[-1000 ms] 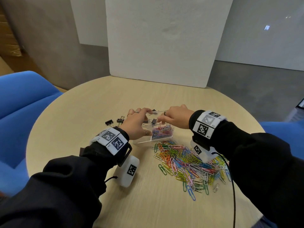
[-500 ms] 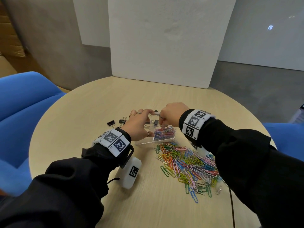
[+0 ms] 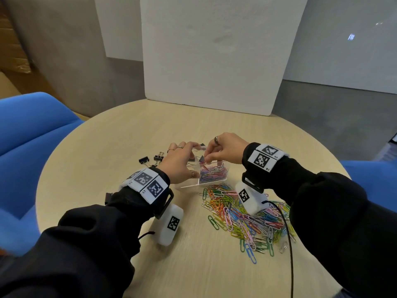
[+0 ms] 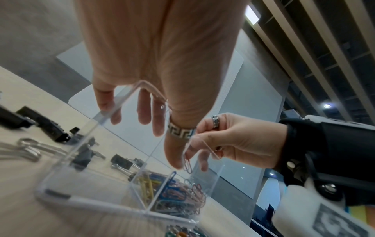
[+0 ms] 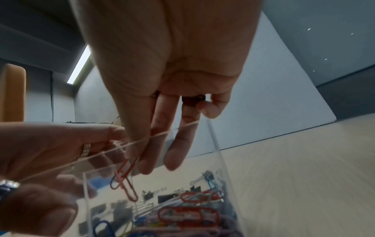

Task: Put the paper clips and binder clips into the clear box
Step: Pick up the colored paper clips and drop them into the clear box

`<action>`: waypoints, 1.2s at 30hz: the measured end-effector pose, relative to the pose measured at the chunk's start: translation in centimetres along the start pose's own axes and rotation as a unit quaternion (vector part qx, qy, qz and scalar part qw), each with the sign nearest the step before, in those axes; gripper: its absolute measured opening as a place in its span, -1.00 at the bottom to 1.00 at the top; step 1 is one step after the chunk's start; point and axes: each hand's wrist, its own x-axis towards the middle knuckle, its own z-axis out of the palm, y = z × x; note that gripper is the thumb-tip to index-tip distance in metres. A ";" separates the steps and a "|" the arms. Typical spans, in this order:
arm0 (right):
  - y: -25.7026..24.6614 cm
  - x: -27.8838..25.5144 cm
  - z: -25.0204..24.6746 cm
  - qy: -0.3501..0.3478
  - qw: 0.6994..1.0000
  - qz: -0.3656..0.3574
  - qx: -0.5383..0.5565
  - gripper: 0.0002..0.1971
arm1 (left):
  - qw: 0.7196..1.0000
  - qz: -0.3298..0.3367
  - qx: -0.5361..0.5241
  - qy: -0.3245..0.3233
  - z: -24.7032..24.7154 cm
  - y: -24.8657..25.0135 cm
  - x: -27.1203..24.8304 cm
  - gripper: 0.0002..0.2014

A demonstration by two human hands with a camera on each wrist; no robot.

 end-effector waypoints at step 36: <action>0.6 -1.5 -2.8 -0.011 0.999 -0.026 -0.046 -0.81 | 1.000 -0.001 -0.002 -0.001 -0.1 0.2 -0.1 -0.26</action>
